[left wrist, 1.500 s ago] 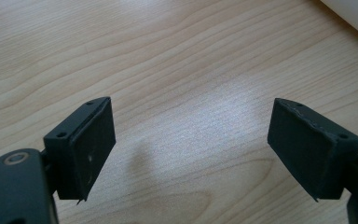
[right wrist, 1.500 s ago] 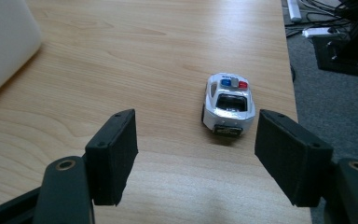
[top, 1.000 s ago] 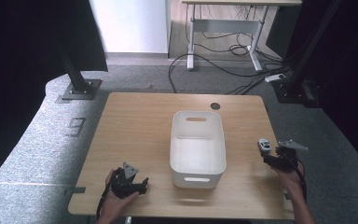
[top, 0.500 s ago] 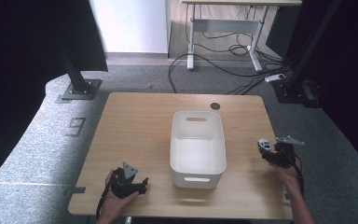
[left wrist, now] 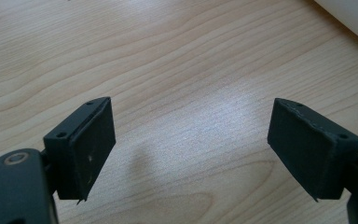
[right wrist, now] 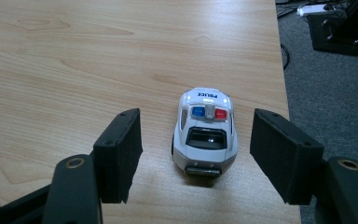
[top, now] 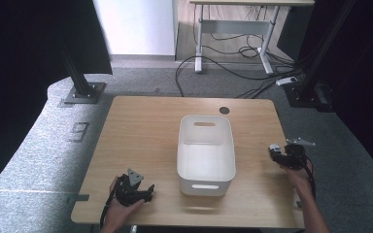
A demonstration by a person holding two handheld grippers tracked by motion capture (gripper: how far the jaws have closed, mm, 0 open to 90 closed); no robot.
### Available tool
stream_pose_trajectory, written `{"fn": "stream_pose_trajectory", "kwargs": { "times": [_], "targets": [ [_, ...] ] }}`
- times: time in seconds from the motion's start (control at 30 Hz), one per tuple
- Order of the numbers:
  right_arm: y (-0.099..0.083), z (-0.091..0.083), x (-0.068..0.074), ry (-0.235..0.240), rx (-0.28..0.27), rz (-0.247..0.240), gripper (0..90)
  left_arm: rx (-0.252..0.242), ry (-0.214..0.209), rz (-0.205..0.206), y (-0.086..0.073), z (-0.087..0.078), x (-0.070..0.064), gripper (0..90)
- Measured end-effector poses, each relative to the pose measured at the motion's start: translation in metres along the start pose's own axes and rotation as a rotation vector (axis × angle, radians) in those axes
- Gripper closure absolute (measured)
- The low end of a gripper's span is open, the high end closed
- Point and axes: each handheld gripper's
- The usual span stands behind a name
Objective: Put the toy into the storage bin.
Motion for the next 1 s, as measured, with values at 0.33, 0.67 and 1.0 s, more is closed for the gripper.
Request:
{"fn": "stream_pose_trajectory", "kwargs": {
  "times": [0.33,0.67,1.0],
  "targets": [
    [0.007,0.010,-0.004,-0.014,0.029,0.008,34.2,0.000,0.001,0.000,0.000,0.000,0.000,15.1],
    [0.012,0.020,-0.007,-0.027,0.051,0.009,34.8,0.003,0.001,-0.001,0.000,0.001,0.000,15.1],
    [0.014,0.027,-0.006,-0.033,0.059,0.010,34.8,0.005,0.000,-0.001,0.000,0.001,0.000,15.1]
  ]
}}
Point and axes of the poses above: each handheld gripper's, and its own axes: z roughly forward along the jaws, y roughly out of its top, x roughly to its left, and after that the axes turned 14 degrees about x, right-handed
